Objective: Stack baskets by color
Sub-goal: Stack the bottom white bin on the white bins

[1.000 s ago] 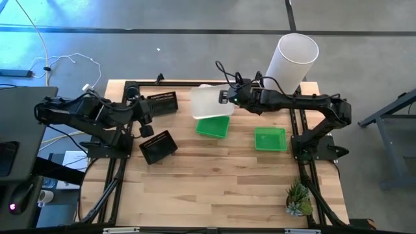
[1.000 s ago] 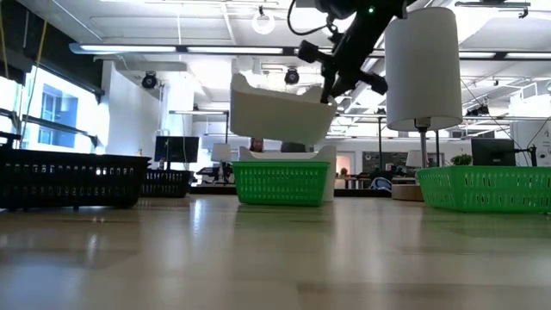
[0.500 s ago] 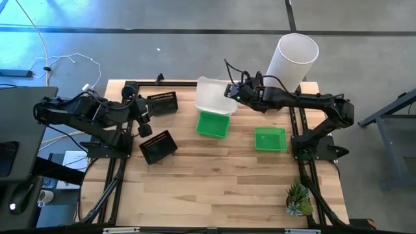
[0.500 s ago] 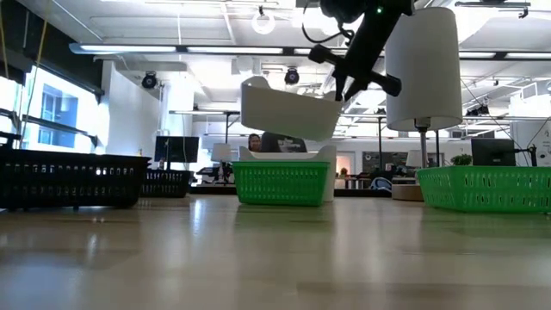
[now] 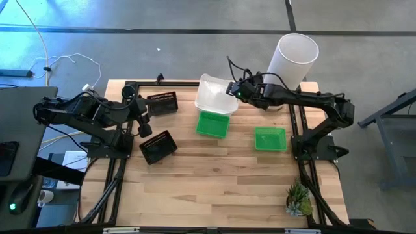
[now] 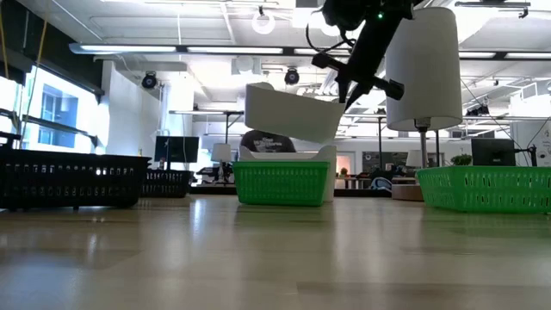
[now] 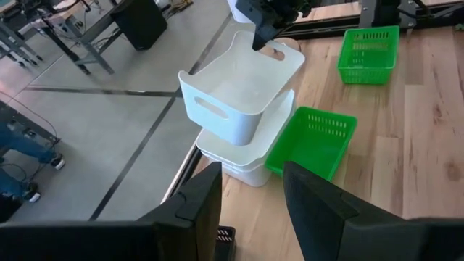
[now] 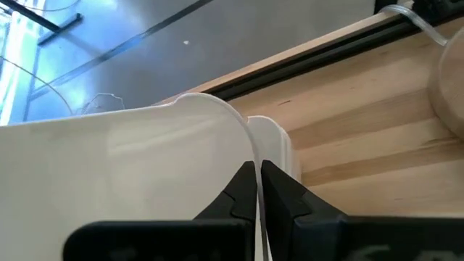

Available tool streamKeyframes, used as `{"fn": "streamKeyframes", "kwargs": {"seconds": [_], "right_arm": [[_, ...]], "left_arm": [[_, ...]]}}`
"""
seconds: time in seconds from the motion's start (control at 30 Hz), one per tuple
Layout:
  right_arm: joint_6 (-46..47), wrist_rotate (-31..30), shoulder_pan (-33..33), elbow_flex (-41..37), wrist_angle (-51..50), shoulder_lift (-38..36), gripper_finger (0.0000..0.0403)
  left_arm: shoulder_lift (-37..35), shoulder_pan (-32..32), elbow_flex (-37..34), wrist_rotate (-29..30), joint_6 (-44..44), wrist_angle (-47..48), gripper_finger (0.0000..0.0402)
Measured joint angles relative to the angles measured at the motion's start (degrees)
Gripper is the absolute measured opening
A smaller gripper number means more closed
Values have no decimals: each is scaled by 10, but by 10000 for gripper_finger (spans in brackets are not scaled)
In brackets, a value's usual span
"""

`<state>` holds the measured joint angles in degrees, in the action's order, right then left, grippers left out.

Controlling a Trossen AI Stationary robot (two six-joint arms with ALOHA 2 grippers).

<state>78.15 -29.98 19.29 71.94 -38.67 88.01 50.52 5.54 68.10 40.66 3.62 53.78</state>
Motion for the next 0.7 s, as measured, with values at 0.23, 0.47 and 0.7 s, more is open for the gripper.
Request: {"fn": "streamKeyframes", "kwargs": {"seconds": [0.23, 0.47, 0.7], "right_arm": [[-10, 4, 11, 0, -6, 26, 0], [-21, 8, 18, 0, -8, 46, 0], [-45, 9, 24, 0, -6, 47, 0]], "left_arm": [[0, 0, 0, 1, 3, 4, 133], [0, 0, 0, 3, 3, 12, 133], [0, 0, 0, 5, 3, 23, 133]]}}
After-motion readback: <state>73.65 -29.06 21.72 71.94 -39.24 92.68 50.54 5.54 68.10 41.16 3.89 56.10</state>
